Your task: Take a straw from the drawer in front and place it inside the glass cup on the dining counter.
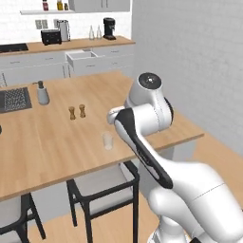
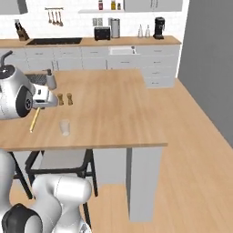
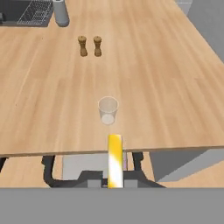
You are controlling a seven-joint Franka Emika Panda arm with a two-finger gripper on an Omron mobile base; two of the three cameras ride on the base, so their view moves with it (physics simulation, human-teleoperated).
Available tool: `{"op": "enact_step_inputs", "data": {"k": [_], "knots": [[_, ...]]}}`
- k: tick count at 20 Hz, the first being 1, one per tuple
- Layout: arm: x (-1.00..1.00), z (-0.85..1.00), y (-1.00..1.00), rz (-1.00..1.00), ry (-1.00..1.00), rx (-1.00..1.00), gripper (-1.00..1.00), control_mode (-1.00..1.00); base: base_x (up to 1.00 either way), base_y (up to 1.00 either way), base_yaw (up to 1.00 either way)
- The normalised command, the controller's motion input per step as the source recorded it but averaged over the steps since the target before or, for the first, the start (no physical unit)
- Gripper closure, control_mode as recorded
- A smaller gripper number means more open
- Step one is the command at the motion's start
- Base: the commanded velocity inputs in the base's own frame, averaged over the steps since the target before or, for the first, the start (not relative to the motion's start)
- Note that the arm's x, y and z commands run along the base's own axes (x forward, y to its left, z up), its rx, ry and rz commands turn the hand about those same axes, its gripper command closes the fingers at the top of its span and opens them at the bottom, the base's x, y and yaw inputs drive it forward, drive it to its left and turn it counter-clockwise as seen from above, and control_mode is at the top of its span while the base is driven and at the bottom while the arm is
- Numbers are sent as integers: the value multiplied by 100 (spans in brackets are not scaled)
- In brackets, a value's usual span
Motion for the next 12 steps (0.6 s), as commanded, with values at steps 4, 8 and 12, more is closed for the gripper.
{"op": "enact_step_inputs", "data": {"k": [4, 8, 12], "knots": [[0, 0, 0, 0, 0, 0, 100, 100, 89, 9, 14], [0, 0, 0, 0, 0, 0, 100, 100, 87, 20, 10], [12, 13, 2, 10, 1, 12, 100, -100, 17, 4, 3]]}}
